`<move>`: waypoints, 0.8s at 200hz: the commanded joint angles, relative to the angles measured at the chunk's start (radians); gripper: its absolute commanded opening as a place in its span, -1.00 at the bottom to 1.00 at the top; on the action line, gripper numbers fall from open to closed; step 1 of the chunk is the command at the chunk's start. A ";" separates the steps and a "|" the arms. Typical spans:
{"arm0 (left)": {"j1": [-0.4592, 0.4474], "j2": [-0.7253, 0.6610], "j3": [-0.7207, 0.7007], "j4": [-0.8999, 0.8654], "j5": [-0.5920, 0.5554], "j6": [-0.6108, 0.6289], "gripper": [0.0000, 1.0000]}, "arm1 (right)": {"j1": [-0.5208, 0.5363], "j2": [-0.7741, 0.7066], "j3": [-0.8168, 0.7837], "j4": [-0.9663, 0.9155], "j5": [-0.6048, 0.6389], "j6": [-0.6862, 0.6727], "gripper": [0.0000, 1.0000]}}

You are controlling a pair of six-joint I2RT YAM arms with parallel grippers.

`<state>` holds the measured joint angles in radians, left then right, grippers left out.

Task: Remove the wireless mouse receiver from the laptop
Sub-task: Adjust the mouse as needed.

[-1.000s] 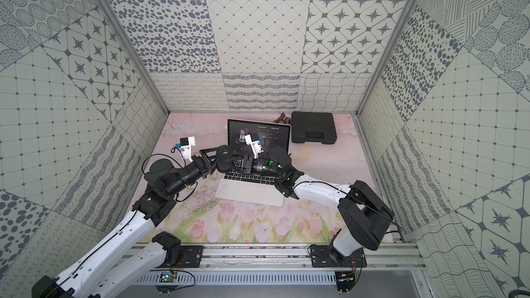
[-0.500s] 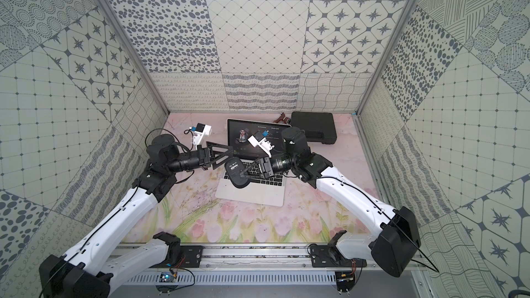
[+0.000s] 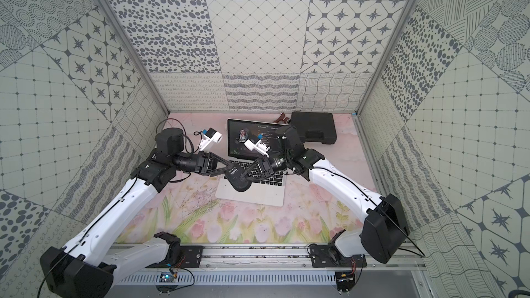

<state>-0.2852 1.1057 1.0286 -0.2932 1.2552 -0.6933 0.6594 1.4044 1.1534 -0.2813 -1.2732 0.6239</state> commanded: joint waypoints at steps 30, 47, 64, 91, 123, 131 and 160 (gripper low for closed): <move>-0.025 0.042 0.027 -0.121 0.117 0.133 -0.12 | -0.002 -0.013 0.024 0.001 -0.021 -0.032 -0.88; -0.037 0.052 0.029 -0.127 0.121 0.139 -0.20 | -0.002 -0.011 0.028 -0.004 -0.024 -0.036 -0.89; -0.054 0.061 0.033 -0.147 0.122 0.158 -0.26 | -0.002 -0.006 0.035 -0.007 -0.025 -0.039 -0.89; -0.060 0.067 0.042 -0.193 0.116 0.189 -0.65 | -0.003 -0.002 0.047 -0.015 -0.025 -0.041 -0.86; -0.059 0.062 0.047 -0.194 0.092 0.199 -0.98 | -0.006 -0.018 0.041 -0.014 0.007 -0.047 -0.05; -0.053 0.063 0.046 -0.197 0.068 0.196 -1.00 | -0.013 -0.032 0.035 -0.014 0.044 -0.044 0.09; -0.013 0.046 -0.005 -0.091 -0.053 0.101 -1.00 | -0.040 -0.120 -0.020 0.011 0.282 0.037 0.39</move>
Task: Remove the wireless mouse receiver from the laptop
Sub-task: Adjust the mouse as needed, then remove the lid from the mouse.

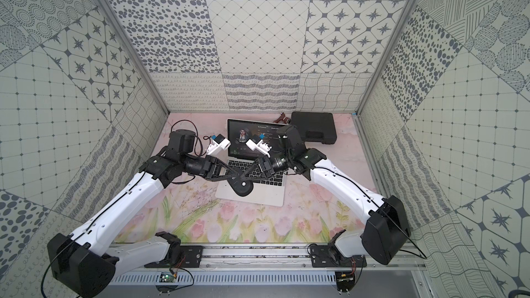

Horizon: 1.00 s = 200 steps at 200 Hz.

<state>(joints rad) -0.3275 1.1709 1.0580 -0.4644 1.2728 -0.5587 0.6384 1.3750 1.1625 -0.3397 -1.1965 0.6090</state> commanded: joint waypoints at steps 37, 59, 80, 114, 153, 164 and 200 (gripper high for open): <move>0.039 -0.147 -0.167 0.305 -0.363 -0.185 -1.00 | 0.012 -0.160 -0.180 0.276 0.365 0.264 0.46; 0.036 -0.184 -0.223 0.434 -0.409 -0.263 -1.00 | 0.061 -0.126 -0.193 0.306 0.393 0.272 0.44; 0.035 -0.225 -0.239 0.448 -0.464 -0.267 -1.00 | 0.088 -0.093 -0.214 0.384 0.405 0.304 0.41; 0.034 -0.258 -0.246 0.449 -0.498 -0.269 -1.00 | 0.127 -0.050 -0.207 0.438 0.414 0.325 0.34; 0.036 -0.258 -0.258 0.484 -0.489 -0.294 -1.00 | 0.144 -0.031 -0.230 0.495 0.444 0.355 0.02; 0.035 -0.262 -0.258 0.476 -0.498 -0.290 -1.00 | 0.144 -0.034 -0.233 0.500 0.450 0.353 -0.07; 0.035 -0.249 -0.243 0.471 -0.479 -0.285 -1.00 | 0.141 -0.050 -0.244 0.500 0.455 0.341 -0.26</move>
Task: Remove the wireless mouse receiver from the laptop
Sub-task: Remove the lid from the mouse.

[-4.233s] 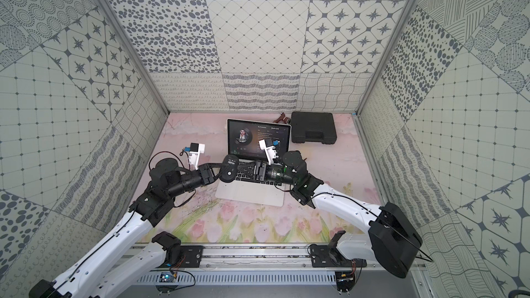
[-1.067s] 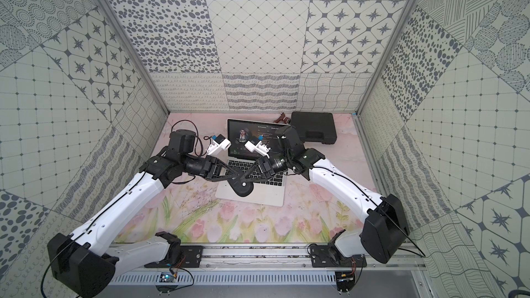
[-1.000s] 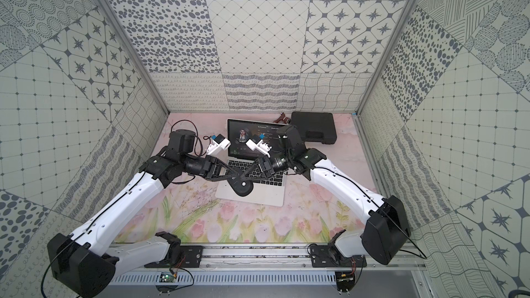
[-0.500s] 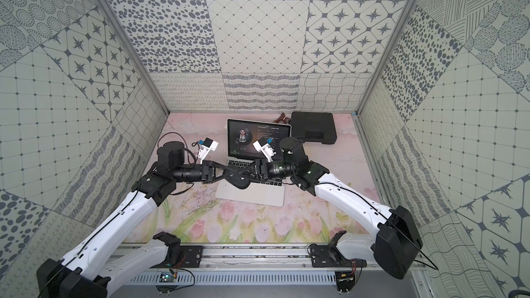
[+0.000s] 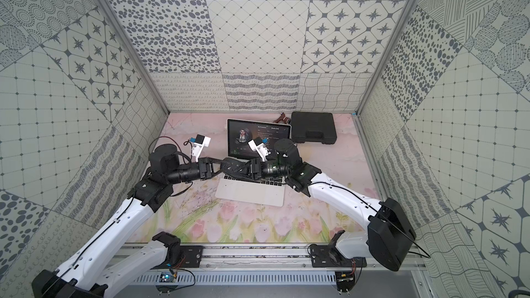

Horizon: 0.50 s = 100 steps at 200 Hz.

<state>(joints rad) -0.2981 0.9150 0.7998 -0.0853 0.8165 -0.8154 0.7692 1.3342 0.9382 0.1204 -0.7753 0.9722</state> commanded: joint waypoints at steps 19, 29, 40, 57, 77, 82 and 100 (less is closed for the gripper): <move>0.007 0.005 0.022 0.086 -0.022 -0.027 -1.00 | 0.008 -0.022 -0.033 0.052 0.034 -0.023 -0.30; 0.007 0.007 0.021 0.090 -0.020 -0.029 -1.00 | 0.007 -0.022 -0.032 0.056 0.033 -0.020 -0.20; 0.007 0.013 0.018 0.099 -0.013 -0.037 -1.00 | 0.005 -0.017 -0.026 0.058 0.032 -0.014 0.08; 0.007 0.022 0.005 0.133 -0.004 -0.064 -1.00 | 0.004 -0.012 -0.018 0.060 0.033 -0.013 0.42; 0.007 0.024 -0.007 0.160 -0.009 -0.086 -1.00 | -0.003 -0.024 -0.023 0.061 0.040 -0.009 0.66; 0.007 0.024 -0.007 0.163 -0.010 -0.088 -1.00 | -0.007 -0.033 -0.027 0.061 0.042 -0.006 0.69; 0.007 0.029 0.002 0.152 -0.012 -0.079 -1.00 | -0.020 -0.070 -0.054 0.060 0.061 0.003 0.70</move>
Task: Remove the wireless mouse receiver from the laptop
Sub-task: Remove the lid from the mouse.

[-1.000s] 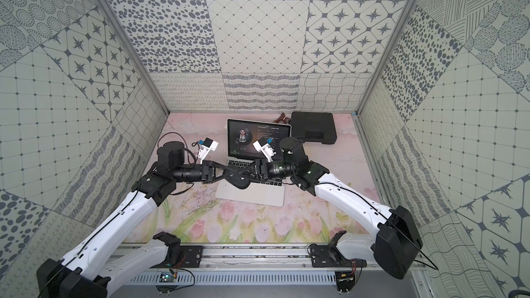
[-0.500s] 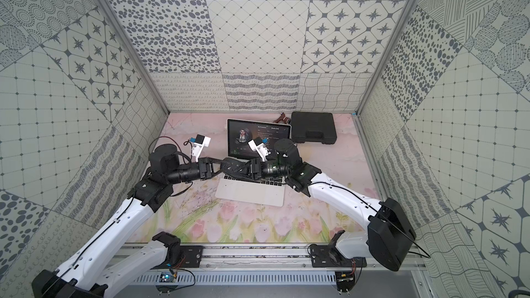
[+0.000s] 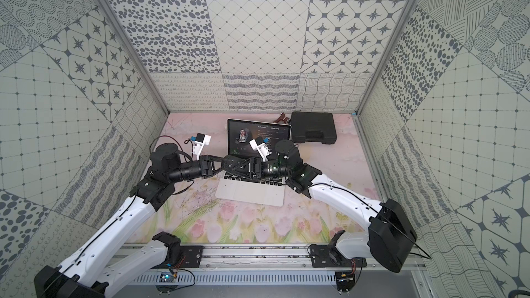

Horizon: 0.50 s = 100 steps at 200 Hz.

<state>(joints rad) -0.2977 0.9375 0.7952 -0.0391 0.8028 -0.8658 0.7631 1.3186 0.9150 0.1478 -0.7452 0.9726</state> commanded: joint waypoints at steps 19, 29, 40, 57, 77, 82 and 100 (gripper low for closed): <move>0.008 0.014 0.028 0.061 0.002 0.007 -1.00 | -0.024 -0.099 -0.054 0.011 0.052 0.003 0.58; 0.008 0.014 0.035 0.045 0.000 0.023 -1.00 | -0.028 -0.117 -0.060 -0.001 0.059 0.002 0.49; 0.006 0.014 0.040 0.037 0.001 0.030 -1.00 | -0.030 -0.129 -0.063 -0.016 0.065 0.000 0.40; 0.006 0.013 0.042 0.038 0.003 0.030 -1.00 | -0.031 -0.135 -0.065 -0.018 0.070 0.000 0.29; 0.003 0.016 0.038 0.047 0.016 0.016 -1.00 | -0.031 -0.126 -0.065 0.008 0.065 0.007 0.13; 0.006 0.017 0.037 0.048 0.016 0.017 -1.00 | -0.031 -0.122 -0.063 0.012 0.066 0.009 0.10; 0.004 0.012 0.031 0.053 0.017 0.012 -1.00 | -0.030 -0.109 -0.060 0.027 0.057 0.015 -0.06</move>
<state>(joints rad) -0.2977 0.9508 0.8200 -0.0383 0.8009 -0.8661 0.7334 1.1980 0.8543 0.1177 -0.6899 0.9890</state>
